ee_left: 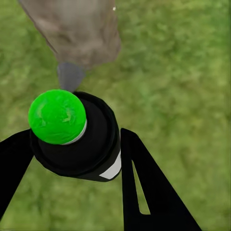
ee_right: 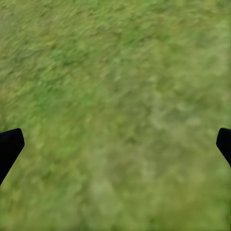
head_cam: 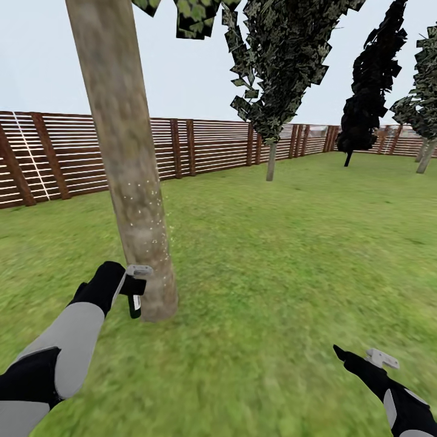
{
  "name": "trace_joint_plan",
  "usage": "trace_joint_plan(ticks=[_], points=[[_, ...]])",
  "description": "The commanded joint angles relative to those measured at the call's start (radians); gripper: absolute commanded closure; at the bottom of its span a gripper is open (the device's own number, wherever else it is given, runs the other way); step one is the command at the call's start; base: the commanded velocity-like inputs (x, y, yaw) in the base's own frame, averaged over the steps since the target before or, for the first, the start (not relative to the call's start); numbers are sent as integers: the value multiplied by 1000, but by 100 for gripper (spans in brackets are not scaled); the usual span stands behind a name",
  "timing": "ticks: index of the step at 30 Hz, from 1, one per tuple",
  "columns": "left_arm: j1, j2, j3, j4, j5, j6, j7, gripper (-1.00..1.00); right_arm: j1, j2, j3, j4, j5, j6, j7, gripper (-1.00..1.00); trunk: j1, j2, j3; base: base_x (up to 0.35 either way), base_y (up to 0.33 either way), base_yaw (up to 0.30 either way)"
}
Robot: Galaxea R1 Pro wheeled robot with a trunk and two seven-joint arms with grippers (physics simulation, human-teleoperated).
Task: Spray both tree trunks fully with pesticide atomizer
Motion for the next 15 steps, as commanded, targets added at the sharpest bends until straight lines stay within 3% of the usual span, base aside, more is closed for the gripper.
trace_joint_plan(ticks=[1,4,8,13,15], points=[[0,1,0,18,0,-4,0,100,0,0,0,0,0,0,0,-100,0,0,0,11,-4,0],[0,3,1,69,0,-35,1,100,0,0,0,0,0,0,0,-100,0,0,0,16,-1,0],[0,14,2,162,-1,-140,5,100,0,0,0,0,0,0,0,-100,0,0,0,229,0,0],[30,38,2,179,-1,-229,16,100,0,0,0,0,0,0,0,-100,0,0,0,53,0,0],[39,39,3,180,0,-246,60,100,0,0,0,0,0,0,0,-100,0,0,0,2,0,0]])
